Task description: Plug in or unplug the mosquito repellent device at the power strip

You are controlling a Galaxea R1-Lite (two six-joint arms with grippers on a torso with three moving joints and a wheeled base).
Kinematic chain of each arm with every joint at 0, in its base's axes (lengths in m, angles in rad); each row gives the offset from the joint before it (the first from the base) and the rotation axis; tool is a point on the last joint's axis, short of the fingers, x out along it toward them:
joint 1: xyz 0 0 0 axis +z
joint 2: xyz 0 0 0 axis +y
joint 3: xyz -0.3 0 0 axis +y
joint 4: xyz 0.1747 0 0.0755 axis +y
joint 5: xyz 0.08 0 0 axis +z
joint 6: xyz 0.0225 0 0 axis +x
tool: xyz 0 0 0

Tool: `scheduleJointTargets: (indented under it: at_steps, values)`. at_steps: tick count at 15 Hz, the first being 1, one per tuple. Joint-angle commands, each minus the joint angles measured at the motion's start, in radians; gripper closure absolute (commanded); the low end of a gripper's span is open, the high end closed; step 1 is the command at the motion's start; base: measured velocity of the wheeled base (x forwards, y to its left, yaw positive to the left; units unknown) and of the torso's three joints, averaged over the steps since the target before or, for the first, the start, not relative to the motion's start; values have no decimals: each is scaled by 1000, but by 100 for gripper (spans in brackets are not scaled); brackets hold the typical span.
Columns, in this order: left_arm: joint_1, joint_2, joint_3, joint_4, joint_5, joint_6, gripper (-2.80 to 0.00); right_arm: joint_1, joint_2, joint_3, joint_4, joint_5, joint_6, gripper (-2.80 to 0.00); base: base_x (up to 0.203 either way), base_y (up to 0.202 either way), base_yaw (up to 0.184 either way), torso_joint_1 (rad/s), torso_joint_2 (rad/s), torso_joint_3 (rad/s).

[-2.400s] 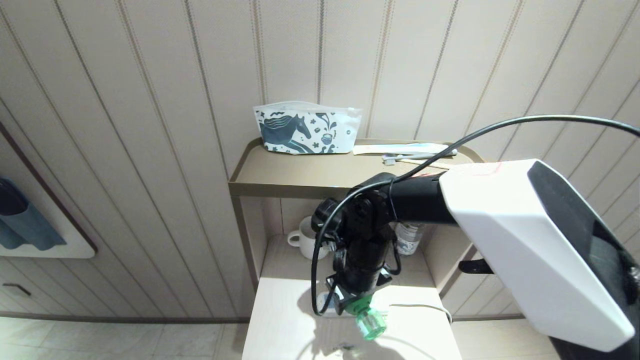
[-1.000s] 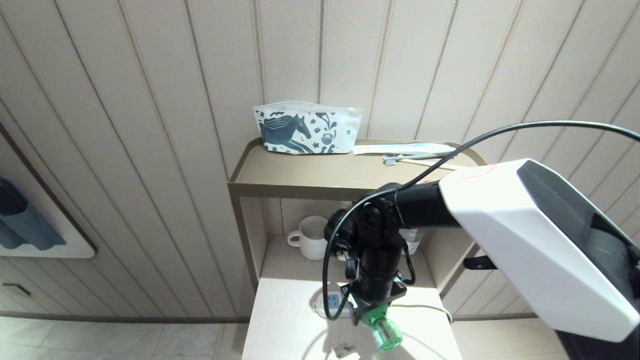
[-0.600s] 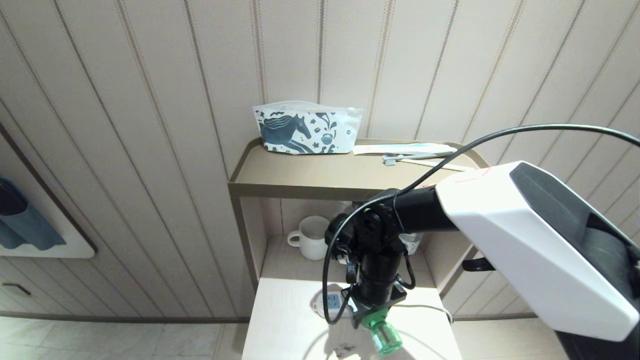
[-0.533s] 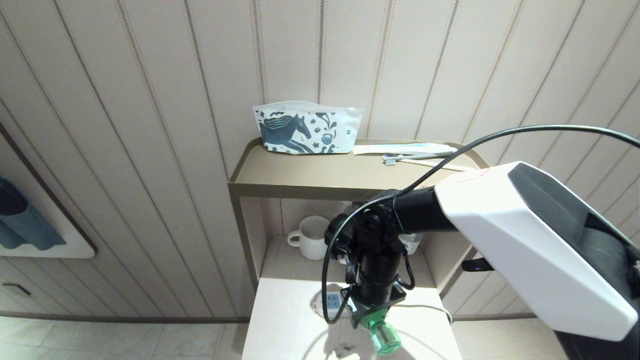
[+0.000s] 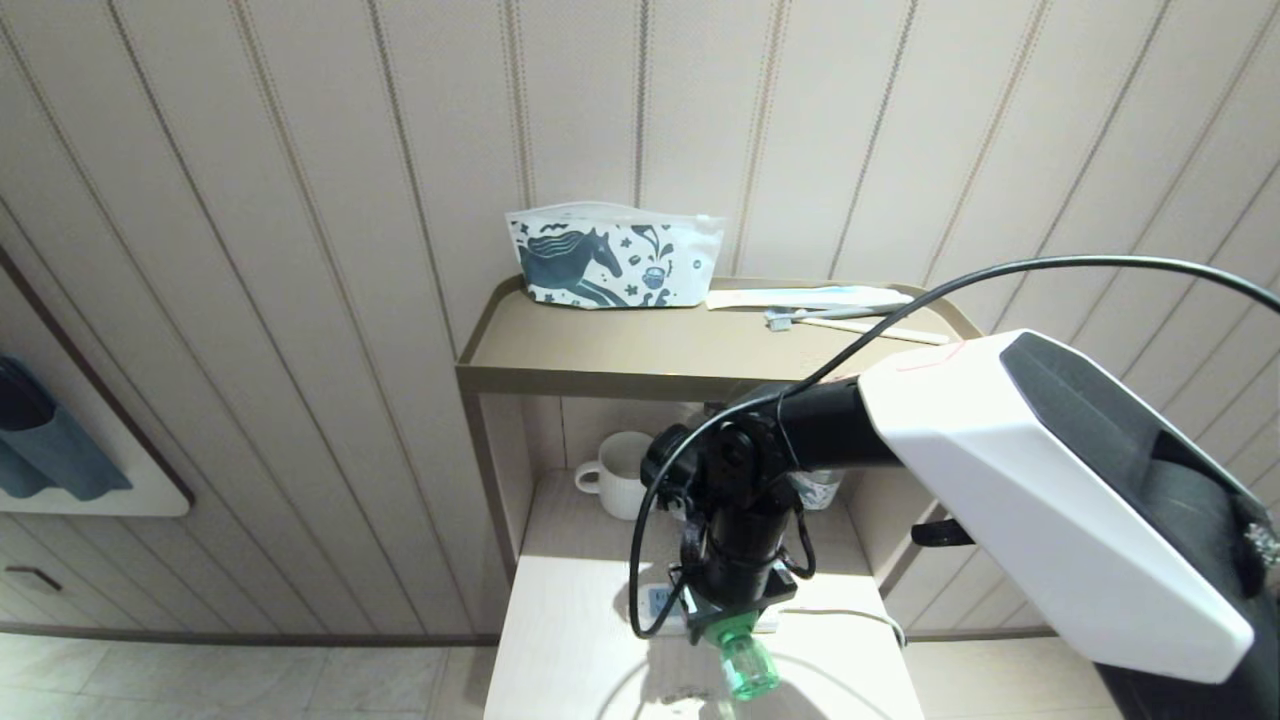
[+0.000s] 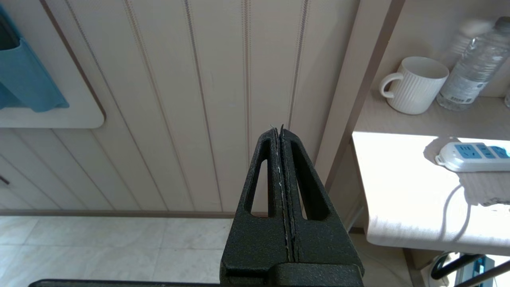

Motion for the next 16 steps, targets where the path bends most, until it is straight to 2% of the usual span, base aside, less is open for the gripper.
scheduleJointTargets:
  at_steps: [1,7,16]
  values:
    - [0,2,0,1,0,0,0,4,12,-13,-5,1,10,0,0,0,0,0,0,0]
    - [0,2,0,1,0,0,0,21,65,-29,-91,-2,79,0,0,0,0,0,0,0]
    - [0,2,0,-1,-1,0,0,24,93,-117,-97,-14,77,0,0,0,0,0,0,0]
